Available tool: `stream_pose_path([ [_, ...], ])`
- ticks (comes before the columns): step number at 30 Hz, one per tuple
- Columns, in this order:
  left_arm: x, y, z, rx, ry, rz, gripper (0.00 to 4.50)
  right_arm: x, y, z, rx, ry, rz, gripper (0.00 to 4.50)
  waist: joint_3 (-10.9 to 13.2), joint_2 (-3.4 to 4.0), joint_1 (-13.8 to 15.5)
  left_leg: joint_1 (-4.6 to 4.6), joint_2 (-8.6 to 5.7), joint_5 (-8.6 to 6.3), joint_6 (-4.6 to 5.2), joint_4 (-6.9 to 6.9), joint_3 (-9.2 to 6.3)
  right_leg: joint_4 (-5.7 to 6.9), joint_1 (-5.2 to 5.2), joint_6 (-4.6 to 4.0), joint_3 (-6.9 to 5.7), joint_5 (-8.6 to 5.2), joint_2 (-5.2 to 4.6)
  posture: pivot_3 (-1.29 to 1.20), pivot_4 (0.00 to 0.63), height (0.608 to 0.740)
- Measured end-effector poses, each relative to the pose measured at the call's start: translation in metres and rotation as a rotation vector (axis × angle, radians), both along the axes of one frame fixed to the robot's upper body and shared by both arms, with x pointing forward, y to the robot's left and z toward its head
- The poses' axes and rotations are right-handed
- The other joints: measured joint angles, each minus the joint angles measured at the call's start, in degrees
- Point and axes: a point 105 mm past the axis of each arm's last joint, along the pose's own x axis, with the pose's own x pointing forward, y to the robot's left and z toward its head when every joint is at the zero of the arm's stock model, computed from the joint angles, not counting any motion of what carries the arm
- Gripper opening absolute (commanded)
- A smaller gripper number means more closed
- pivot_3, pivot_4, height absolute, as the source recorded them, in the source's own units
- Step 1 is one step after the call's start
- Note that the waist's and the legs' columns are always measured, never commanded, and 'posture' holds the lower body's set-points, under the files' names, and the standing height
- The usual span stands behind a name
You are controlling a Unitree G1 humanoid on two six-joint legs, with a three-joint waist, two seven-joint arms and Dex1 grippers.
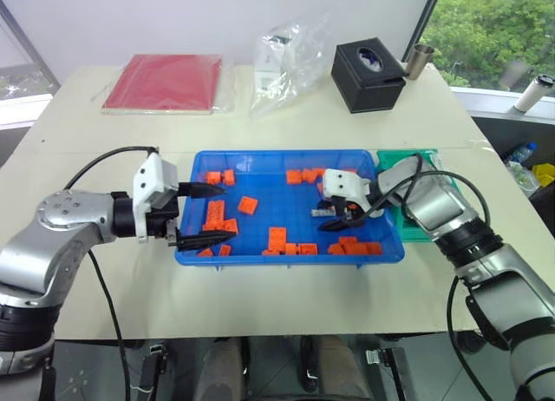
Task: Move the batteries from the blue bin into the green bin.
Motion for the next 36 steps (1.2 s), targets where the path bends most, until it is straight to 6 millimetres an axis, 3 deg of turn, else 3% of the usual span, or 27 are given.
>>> stream_pose_path([
  [3, 0.000, 0.000, 0.000, 0.000, -0.001, 0.002, 4.50, 0.001, 0.001, 0.000, 0.000, -0.007, 0.002, 0.31, 0.0, 0.00, 0.0, 0.01, 0.00, 0.00, 0.00, 0.01, 0.00, 0.01, 0.01, 0.00, 0.00, 0.00, 0.00, 0.00, 0.150, 0.736],
  [4, 0.000, 0.000, 0.001, 0.000, -0.002, 0.002, 4.50, 0.001, 0.001, 0.000, 0.004, -0.008, 0.001, 0.02, 0.0, 0.00, 0.0, 0.01, 0.00, 0.00, 0.00, 0.01, 0.00, 0.02, 0.01, 0.00, 0.00, 0.00, 0.00, 0.00, 0.150, 0.736],
  [9, 0.000, 0.000, 0.001, 0.000, -0.003, -0.001, 4.50, -0.004, 0.001, 0.010, 0.069, -0.023, -0.054, 0.03, 0.0, 0.01, 0.0, -0.01, 0.00, 0.00, -0.01, 0.00, 0.00, 0.01, -0.01, 0.00, 0.00, 0.00, -0.01, 0.00, 0.150, 0.736],
  [12, 0.000, 0.000, 0.001, 0.000, -0.004, -0.005, 4.50, -0.006, 0.000, 0.035, 0.168, -0.058, -0.120, 0.03, 0.0, 0.01, 0.1, -0.01, 0.01, 0.00, -0.01, 0.00, -0.01, 0.02, -0.01, 0.00, 0.00, 0.00, -0.01, 0.00, 0.150, 0.736],
  [14, 0.001, 0.000, 0.001, -0.001, -0.002, -0.007, 4.50, -0.008, -0.008, 0.066, 0.285, -0.103, -0.209, 0.03, 0.0, 0.01, 0.2, -0.03, 0.00, 0.00, -0.01, 0.00, -0.01, 0.01, -0.02, 0.00, -0.01, 0.00, -0.03, 0.00, 0.150, 0.736],
  [16, 0.001, 0.000, 0.000, -0.004, 0.001, -0.007, 4.50, -0.010, -0.032, 0.095, 0.357, -0.171, -0.328, 0.03, 0.0, 0.01, 0.7, -0.03, -0.01, 0.00, -0.01, 0.00, -0.01, 0.00, -0.01, -0.01, -0.01, 0.00, -0.05, 0.00, 0.150, 0.736],
  [18, 0.003, 0.003, -0.001, -0.008, 0.012, 0.000, 4.50, -0.012, -0.077, 0.119, 0.377, -0.265, -0.516, 0.03, 0.0, -0.01, 1.4, -0.02, -0.04, -0.01, -0.01, 0.01, 0.00, -0.07, 0.02, -0.07, -0.02, -0.04, -0.09, 0.00, 0.150, 0.736],
  [20, 0.004, 0.005, -0.003, -0.012, 0.023, 0.007, 4.50, -0.018, -0.109, 0.121, 0.366, -0.297, -0.645, 0.03, -0.1, -0.08, 1.5, -0.02, -0.04, -0.01, -0.01, 0.02, -0.01, -0.11, 0.06, -0.23, -0.02, -0.13, -0.10, 0.00, 0.150, 0.736],
  [22, 0.007, 0.005, -0.004, -0.019, 0.029, 0.010, 4.50, -0.025, -0.127, 0.107, 0.353, -0.268, -0.732, 0.03, -0.1, -0.09, 1.3, 0.01, -0.03, -0.01, 0.00, 0.02, 0.00, -0.10, 0.07, -0.23, -0.01, -0.12, -0.10, 0.00, 0.150, 0.736],
  [25, 0.008, 0.002, -0.004, -0.032, 0.026, -0.002, 4.50, -0.034, -0.139, 0.082, 0.339, -0.197, -0.806, 1.51, 0.0, -0.02, 0.9, 0.03, -0.01, 0.00, 0.00, 0.00, 0.02, -0.05, 0.04, -0.21, 0.01, -0.11, -0.07, 0.00, 0.150, 0.736],
  [29, 0.013, -0.001, -0.001, -0.033, 0.018, -0.013, 4.50, -0.032, -0.143, 0.073, 0.330, -0.235, -0.835, 3.43, 0.0, 0.01, 0.8, 0.02, -0.02, 0.00, 0.00, 0.00, 0.01, -0.02, 0.02, -0.02, 0.01, -0.01, -0.02, 0.00, 0.150, 0.736],
  [32, 0.017, -0.003, 0.000, -0.039, 0.018, -0.014, 4.50, -0.030, -0.151, 0.073, 0.325, -0.263, -0.849, 3.43, 0.0, 0.01, 1.0, 0.00, -0.03, 0.00, 0.00, 0.02, 0.01, -0.06, 0.03, -0.02, 0.01, -0.01, -0.03, 0.00, 0.150, 0.736],
  [36, 0.021, 0.001, -0.003, -0.044, 0.033, 0.001, 4.50, -0.043, -0.173, 0.078, 0.296, -0.263, -0.826, 3.43, 0.0, 0.01, 1.5, -0.02, -0.08, 0.00, 0.01, 0.01, -0.02, -0.08, 0.05, 0.00, 0.01, -0.03, -0.06, 0.00, 0.150, 0.736],
])
